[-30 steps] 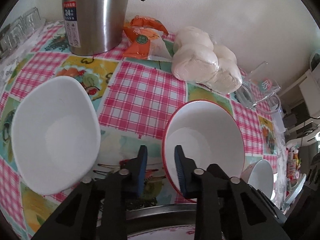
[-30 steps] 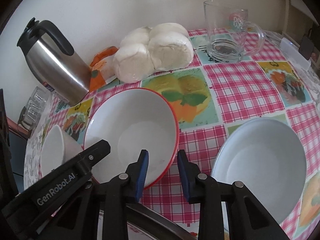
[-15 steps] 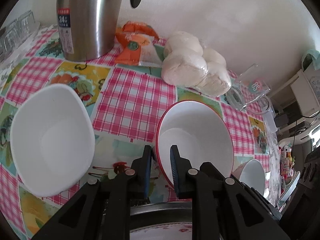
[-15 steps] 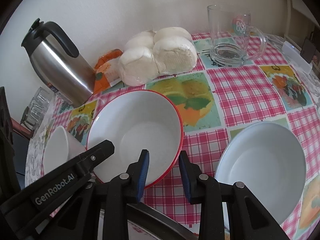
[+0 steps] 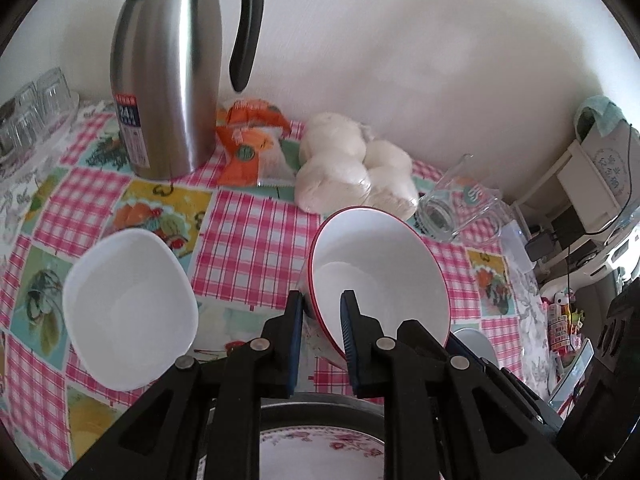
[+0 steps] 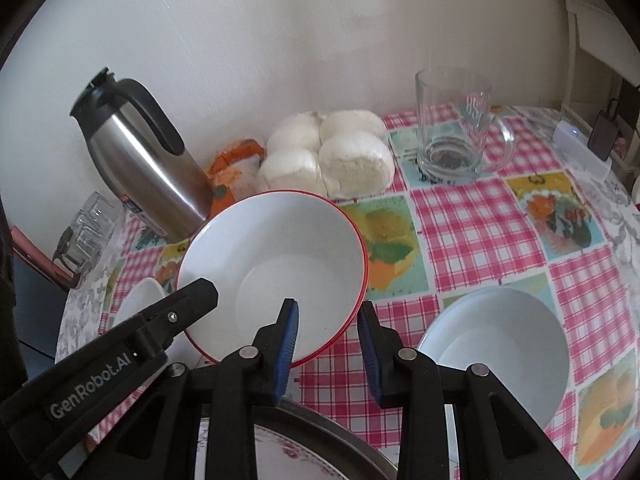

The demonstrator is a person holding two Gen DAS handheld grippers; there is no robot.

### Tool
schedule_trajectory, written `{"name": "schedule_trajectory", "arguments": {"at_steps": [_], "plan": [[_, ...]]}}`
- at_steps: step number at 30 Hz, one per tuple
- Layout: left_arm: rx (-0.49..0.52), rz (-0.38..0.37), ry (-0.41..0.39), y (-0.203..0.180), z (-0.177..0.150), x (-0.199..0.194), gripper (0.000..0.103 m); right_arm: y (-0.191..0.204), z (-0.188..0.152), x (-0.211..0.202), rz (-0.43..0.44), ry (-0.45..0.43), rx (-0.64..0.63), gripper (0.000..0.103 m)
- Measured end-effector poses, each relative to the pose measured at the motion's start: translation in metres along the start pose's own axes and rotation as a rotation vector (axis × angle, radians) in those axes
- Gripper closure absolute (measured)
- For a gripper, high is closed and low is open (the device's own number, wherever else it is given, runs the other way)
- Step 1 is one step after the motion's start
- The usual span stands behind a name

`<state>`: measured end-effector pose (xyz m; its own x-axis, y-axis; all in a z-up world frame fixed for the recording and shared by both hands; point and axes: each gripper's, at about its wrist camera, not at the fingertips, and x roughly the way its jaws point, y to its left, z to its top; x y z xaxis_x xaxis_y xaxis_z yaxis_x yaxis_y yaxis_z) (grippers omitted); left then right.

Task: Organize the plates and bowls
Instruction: 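Lift the red-rimmed bowl with both grippers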

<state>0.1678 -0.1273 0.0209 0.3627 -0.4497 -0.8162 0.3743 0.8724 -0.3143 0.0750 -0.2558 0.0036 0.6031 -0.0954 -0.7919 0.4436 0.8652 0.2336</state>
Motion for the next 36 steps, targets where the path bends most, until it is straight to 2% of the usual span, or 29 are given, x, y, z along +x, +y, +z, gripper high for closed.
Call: {"name": "schedule_trajectory", "arguments": {"at_steps": [7,13,16,17,19,21,24,27,30,32,34,36], "plan": [[0.013,0.011,-0.018,-0.008,-0.001,-0.012,0.084,-0.001,0.001,-0.015,0.016,-0.017,0.005,0.07],[-0.022,0.003,0.037,0.001,-0.008,0.009,0.084,-0.005,-0.007,0.002,0.015,0.031,0.011,0.07],[-0.008,0.001,0.029,0.0,-0.008,0.013,0.084,-0.001,-0.008,0.006,0.022,0.028,-0.013,0.07],[-0.011,-0.019,0.027,0.0,-0.008,0.013,0.084,0.001,-0.008,0.006,0.034,0.027,-0.025,0.077],[-0.039,-0.042,0.049,0.003,-0.009,0.019,0.087,0.005,-0.008,0.009,0.106,0.043,-0.028,0.081],[-0.067,-0.025,0.077,0.009,-0.012,0.028,0.086,0.007,-0.011,0.015,0.06,0.056,-0.039,0.08],[-0.114,-0.007,0.102,0.021,-0.014,0.039,0.085,0.006,-0.015,0.023,0.061,0.079,-0.039,0.082],[-0.129,-0.012,0.103,0.027,-0.012,0.041,0.082,0.003,-0.011,0.019,0.053,0.056,-0.033,0.082],[-0.097,-0.003,0.113,0.025,-0.011,0.043,0.082,-0.006,-0.003,0.004,0.062,-0.006,-0.006,0.081],[-0.087,0.003,0.122,0.023,-0.011,0.047,0.082,-0.012,0.003,-0.004,0.023,-0.041,0.009,0.08],[-0.075,0.008,0.132,0.02,-0.011,0.051,0.082,-0.02,0.006,-0.002,-0.032,-0.035,0.031,0.078],[-0.068,0.005,0.143,0.018,-0.012,0.056,0.082,-0.026,0.005,0.007,0.003,-0.01,0.066,0.078]]}}
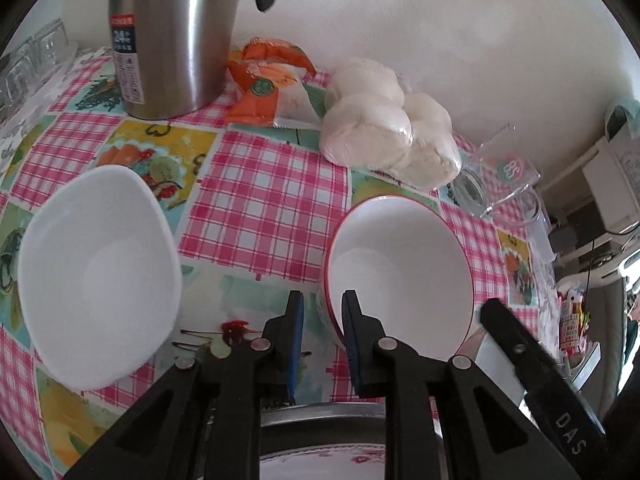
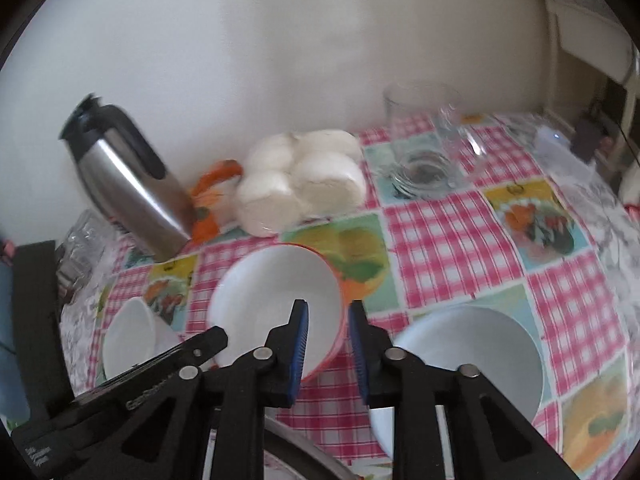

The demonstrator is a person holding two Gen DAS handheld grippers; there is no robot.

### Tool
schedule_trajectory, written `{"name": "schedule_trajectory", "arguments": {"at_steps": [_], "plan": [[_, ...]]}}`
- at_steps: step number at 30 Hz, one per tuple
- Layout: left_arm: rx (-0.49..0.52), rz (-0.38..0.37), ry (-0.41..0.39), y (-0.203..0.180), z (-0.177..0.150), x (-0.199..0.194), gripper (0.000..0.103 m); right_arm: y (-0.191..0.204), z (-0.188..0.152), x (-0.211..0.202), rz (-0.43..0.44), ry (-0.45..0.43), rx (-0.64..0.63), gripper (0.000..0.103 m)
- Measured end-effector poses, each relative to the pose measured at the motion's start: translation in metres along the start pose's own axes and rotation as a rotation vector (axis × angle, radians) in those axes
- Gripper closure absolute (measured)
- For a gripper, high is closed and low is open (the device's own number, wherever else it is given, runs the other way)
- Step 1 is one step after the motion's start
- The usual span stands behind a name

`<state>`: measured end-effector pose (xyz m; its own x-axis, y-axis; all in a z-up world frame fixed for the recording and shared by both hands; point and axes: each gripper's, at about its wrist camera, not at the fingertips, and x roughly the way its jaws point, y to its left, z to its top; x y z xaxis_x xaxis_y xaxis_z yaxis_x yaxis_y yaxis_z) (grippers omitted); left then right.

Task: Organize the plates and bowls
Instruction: 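Lift the red-rimmed bowl with both grippers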

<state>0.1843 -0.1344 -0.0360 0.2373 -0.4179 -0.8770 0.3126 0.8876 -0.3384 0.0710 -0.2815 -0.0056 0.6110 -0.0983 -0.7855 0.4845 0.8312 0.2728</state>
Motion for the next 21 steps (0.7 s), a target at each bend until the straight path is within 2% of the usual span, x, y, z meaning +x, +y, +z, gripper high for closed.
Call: {"name": "schedule_trajectory", "arguments": {"at_steps": [2,6,10,15,17,21], "plan": [[0.007,0.0,0.007,-0.002,-0.001,0.004,0.082,-0.001,-0.002,0.011,0.02,0.035,0.017,0.078],[0.02,0.01,0.018,-0.005,-0.002,0.011,0.083,0.005,-0.004,0.022,-0.016,0.058,-0.01,0.078],[0.035,0.025,0.03,-0.009,-0.001,0.018,0.082,-0.006,-0.007,0.043,-0.007,0.136,0.038,0.081],[0.006,0.024,0.051,-0.004,0.003,0.032,0.081,-0.002,-0.003,0.052,-0.036,0.162,-0.006,0.082],[0.01,0.012,0.059,-0.003,0.003,0.037,0.084,-0.002,-0.004,0.055,-0.029,0.165,-0.013,0.083],[0.02,0.012,0.062,-0.001,0.003,0.035,0.085,0.0,-0.006,0.056,-0.002,0.149,-0.024,0.081]]}}
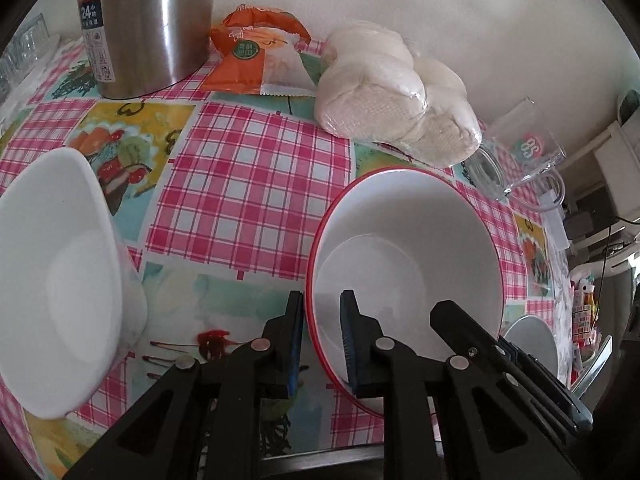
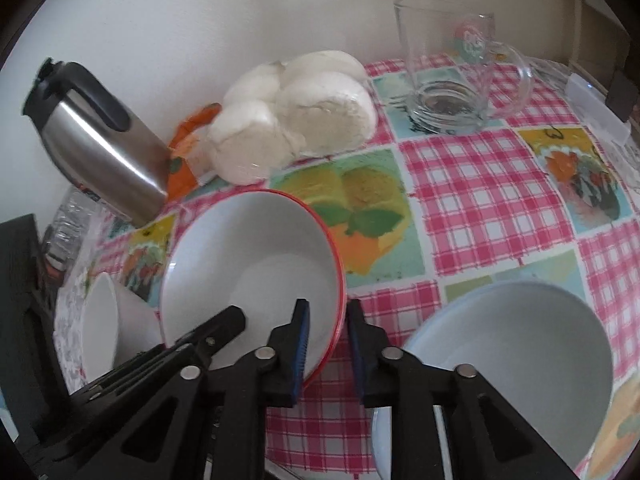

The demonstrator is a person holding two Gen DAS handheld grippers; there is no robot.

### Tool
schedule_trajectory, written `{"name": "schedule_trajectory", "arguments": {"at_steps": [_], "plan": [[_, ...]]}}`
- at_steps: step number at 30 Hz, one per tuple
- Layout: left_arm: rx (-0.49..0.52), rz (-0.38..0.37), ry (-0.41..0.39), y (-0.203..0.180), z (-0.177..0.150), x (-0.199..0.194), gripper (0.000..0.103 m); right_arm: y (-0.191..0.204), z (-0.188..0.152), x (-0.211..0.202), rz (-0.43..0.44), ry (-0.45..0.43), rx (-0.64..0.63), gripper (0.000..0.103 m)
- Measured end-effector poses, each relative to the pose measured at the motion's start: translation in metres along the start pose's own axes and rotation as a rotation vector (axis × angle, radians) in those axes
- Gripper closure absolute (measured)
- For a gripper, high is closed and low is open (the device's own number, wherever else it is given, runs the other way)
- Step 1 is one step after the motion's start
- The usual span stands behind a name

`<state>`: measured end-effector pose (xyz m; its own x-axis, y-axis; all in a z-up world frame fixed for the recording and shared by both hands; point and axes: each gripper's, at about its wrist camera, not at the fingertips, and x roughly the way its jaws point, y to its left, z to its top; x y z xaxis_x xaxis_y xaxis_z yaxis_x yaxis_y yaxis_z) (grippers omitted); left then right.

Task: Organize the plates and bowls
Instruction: 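Lift the red-rimmed bowl with both grippers, then carry the red-rimmed bowl over the basin and lower it onto the floral plate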

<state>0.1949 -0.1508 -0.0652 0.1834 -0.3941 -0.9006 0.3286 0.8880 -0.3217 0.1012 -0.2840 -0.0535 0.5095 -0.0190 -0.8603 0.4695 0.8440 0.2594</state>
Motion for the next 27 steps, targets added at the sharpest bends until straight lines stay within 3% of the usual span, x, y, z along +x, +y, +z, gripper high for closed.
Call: {"name": "schedule_trajectory", "arguments": {"at_steps": [6,13,27], "plan": [[0.026,0.015,-0.054,-0.005,0.003,-0.024,0.087,0.009,0.0,-0.016,0.014,-0.048,-0.044,0.081],[0.059,0.015,-0.131,-0.02,0.0,-0.073,0.086,0.019,-0.001,-0.062,0.033,-0.128,-0.066,0.081],[0.051,-0.019,-0.187,-0.02,-0.04,-0.136,0.086,0.04,-0.033,-0.13,0.032,-0.177,-0.098,0.081]]}}
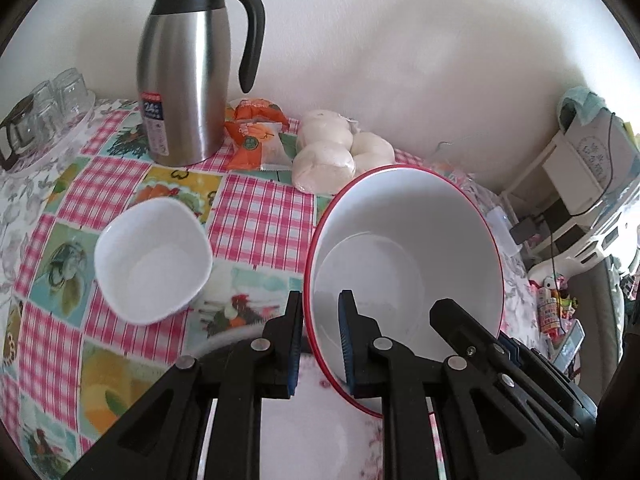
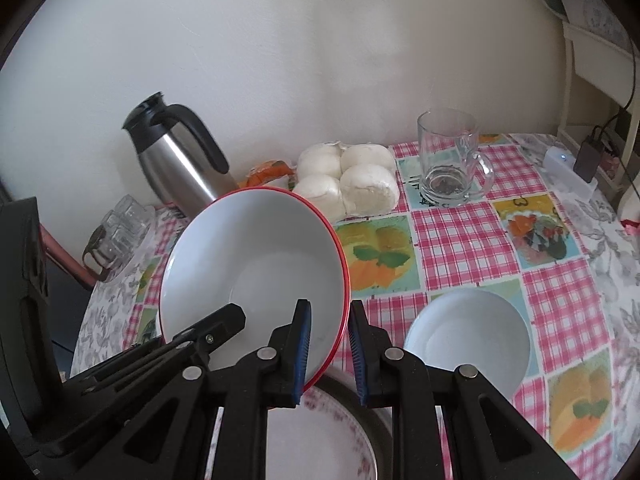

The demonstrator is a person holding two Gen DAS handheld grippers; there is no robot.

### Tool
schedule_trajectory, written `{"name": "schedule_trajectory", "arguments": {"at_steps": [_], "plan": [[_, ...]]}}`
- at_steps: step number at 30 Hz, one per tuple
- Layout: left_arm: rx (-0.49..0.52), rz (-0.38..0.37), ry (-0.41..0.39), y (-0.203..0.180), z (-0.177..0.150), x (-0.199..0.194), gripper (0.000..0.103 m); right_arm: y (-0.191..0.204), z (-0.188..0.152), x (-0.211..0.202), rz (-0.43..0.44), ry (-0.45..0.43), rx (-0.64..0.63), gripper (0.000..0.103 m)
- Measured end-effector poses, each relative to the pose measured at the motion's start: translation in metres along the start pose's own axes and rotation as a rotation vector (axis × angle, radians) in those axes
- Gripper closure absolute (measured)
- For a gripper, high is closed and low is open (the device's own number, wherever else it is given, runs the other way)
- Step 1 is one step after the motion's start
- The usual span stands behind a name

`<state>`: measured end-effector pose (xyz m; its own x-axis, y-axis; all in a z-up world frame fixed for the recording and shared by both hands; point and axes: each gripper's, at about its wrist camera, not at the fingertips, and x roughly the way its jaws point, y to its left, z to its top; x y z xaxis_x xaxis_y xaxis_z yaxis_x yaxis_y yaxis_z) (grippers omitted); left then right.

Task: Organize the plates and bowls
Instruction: 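Carry the red-rimmed bowl over the basin and lower it onto the floral plate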

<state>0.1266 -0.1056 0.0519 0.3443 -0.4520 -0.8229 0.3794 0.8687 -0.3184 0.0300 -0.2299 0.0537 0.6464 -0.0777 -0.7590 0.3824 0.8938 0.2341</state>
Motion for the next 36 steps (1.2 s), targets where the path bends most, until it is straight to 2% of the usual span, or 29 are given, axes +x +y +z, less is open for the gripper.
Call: {"name": "schedule_trajectory", "arguments": {"at_steps": [7,16,26,36], "plan": [[0.013,0.012,-0.011,0.0,-0.023,-0.021,0.086,0.008,-0.027,-0.022,0.003,0.002,-0.011,0.081],[0.016,0.03,0.017,0.005,-0.05,-0.03,0.086,0.009,-0.051,-0.033,0.005,0.037,-0.018,0.081],[-0.048,0.05,0.134,0.028,-0.082,-0.009,0.087,0.009,-0.077,-0.014,-0.004,0.141,-0.019,0.081],[-0.092,0.07,0.209,0.041,-0.09,0.008,0.087,0.013,-0.086,0.006,-0.006,0.209,-0.026,0.081]]}}
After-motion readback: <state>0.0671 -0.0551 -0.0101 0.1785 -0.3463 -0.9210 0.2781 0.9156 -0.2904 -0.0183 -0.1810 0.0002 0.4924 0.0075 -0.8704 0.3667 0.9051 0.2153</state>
